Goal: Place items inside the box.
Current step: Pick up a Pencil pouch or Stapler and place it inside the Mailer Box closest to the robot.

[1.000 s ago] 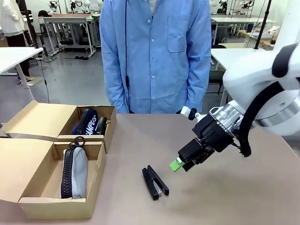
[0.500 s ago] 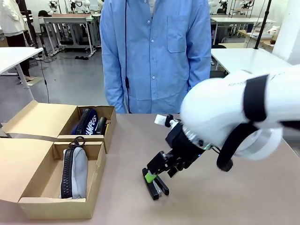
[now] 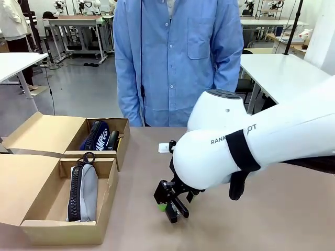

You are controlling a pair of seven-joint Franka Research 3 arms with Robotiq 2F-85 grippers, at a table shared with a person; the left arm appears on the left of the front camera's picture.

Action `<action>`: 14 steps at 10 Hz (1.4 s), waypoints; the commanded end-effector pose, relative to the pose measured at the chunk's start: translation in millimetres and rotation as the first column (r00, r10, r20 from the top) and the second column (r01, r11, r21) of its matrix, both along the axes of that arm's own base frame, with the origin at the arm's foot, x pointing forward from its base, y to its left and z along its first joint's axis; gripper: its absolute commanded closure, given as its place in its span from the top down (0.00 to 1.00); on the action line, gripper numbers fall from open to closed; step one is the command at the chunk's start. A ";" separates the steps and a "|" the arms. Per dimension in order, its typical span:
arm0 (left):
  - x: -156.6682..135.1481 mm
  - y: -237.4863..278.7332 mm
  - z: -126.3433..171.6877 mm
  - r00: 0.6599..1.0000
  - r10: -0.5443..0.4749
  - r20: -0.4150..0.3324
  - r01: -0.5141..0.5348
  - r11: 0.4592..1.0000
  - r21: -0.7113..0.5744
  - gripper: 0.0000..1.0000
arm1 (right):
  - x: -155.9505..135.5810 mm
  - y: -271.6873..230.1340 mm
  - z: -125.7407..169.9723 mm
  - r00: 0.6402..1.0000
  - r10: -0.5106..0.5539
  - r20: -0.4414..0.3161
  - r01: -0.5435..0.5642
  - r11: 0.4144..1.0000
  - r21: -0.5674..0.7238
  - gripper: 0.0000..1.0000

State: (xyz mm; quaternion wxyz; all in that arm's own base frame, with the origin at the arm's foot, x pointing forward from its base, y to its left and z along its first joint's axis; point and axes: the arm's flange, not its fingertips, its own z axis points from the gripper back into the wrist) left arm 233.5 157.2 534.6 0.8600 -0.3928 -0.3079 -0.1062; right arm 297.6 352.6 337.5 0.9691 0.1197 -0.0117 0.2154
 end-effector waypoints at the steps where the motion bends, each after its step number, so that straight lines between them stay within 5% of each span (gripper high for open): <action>1: -1.0 -2.4 -0.7 1.000 -0.012 0.024 0.012 1.000 -0.009 1.00 | 11.8 24.6 -0.5 1.000 0.009 0.029 -0.007 0.998 -0.057 1.00; 10: -1.0 -2.4 -0.7 1.000 -0.012 0.024 0.012 1.000 -0.009 1.00 | 7.9 43.1 -32.0 0.995 0.043 0.085 -0.032 0.991 -0.131 1.00; 11: -1.0 -2.4 -0.7 1.000 -0.012 0.024 0.012 1.000 -0.009 1.00 | 9.1 43.0 -32.4 0.996 0.045 0.080 -0.034 0.990 -0.137 0.85; 12: -1.0 -2.4 -0.7 1.000 -0.012 0.024 0.012 1.000 -0.009 1.00 | 8.6 42.3 -33.3 0.996 0.037 0.079 -0.026 0.991 -0.132 0.41; 13: -1.0 -2.4 -0.7 1.000 -0.012 0.024 0.012 1.000 -0.009 1.00 | 8.3 41.8 -33.4 0.996 0.036 0.085 -0.024 0.990 -0.140 0.26; 14: -1.0 -2.4 -0.7 1.000 -0.012 0.024 0.012 1.000 -0.009 1.00 | 8.4 41.7 -33.9 0.995 0.037 0.092 -0.022 0.987 -0.159 0.00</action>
